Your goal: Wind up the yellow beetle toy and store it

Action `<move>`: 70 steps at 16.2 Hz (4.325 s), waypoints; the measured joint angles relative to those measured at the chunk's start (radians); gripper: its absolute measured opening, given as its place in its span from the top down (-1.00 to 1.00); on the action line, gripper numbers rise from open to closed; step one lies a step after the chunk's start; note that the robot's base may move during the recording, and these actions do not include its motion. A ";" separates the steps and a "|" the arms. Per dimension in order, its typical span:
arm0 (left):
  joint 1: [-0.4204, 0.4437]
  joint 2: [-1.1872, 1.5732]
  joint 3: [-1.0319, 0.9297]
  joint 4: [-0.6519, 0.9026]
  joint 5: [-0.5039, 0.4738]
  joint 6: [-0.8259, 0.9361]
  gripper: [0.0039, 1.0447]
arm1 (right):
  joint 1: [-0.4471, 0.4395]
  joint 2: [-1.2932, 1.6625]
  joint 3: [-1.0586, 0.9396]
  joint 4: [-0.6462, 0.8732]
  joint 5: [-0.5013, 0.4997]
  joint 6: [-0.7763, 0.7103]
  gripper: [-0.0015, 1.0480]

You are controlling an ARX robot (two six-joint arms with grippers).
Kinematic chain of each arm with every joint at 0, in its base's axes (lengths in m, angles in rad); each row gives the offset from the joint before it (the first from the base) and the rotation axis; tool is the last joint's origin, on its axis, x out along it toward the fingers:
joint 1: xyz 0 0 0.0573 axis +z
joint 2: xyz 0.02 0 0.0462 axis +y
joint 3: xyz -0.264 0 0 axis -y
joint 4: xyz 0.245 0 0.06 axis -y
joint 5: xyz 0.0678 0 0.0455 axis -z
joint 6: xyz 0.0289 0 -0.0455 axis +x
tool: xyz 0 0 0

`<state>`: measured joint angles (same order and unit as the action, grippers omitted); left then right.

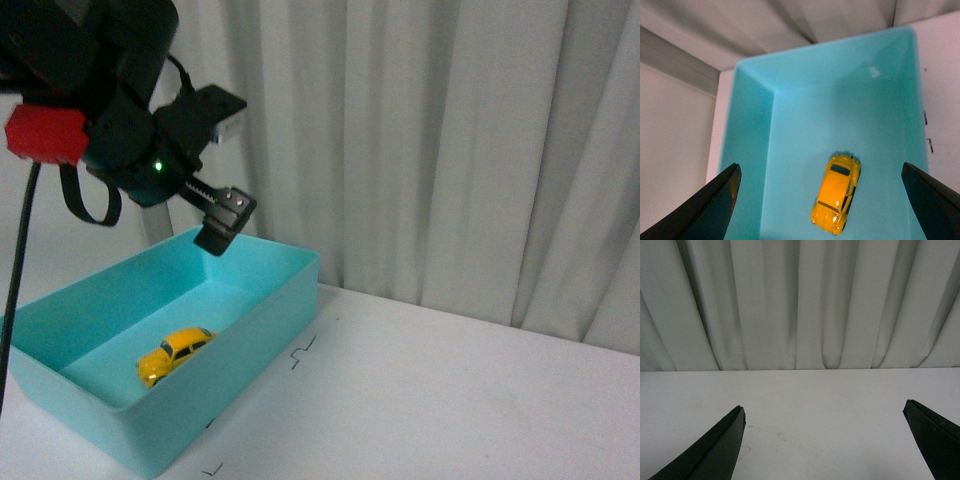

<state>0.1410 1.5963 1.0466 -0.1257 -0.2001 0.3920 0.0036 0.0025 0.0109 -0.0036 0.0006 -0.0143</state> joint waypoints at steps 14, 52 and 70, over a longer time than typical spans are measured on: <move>-0.131 -0.644 -0.731 0.760 0.205 -0.386 0.97 | -0.004 0.000 0.000 0.000 0.000 0.000 -0.87; -0.140 -1.591 -1.037 0.119 0.200 -0.388 0.97 | -0.004 0.000 0.000 0.000 0.000 0.000 -0.87; -0.140 -1.593 -1.037 0.122 0.200 -0.389 -0.88 | -0.004 0.001 0.000 0.000 0.000 0.000 -0.87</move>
<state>0.0006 0.0036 0.0097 -0.0032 -0.0006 0.0032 -0.0002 0.0032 0.0109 -0.0036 0.0006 -0.0147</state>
